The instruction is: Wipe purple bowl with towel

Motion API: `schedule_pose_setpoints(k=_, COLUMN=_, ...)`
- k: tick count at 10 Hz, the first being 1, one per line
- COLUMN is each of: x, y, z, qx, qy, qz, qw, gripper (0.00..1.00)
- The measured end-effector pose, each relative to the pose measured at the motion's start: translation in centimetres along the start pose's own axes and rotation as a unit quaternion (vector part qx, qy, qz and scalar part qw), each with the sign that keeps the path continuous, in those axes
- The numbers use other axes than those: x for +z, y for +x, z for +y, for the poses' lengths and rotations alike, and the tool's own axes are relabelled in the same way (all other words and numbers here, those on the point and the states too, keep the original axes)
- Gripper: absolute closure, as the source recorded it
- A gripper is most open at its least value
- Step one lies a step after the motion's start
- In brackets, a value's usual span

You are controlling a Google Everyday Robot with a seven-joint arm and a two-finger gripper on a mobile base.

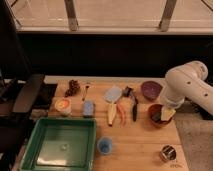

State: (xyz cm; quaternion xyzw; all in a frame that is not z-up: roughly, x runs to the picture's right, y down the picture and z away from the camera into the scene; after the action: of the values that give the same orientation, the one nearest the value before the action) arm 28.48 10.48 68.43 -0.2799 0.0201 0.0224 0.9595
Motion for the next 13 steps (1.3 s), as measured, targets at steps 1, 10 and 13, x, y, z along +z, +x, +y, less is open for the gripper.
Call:
schedule_pose_setpoints(k=1, x=0.0, y=0.0, z=0.0, qx=0.000, qy=0.000, qz=0.000, qw=1.0000, gripper=0.35)
schedule_pose_setpoints(k=10, x=2.8, y=-10.0, z=-9.1, qx=-0.118, qy=0.028, qz=-0.065, qw=0.9904, gripper=0.35)
schedule_pose_setpoints(k=13, x=3.0, y=-15.6, z=-9.9, qx=-0.160, qy=0.029, qz=-0.108, qw=0.9808, gripper=0.35)
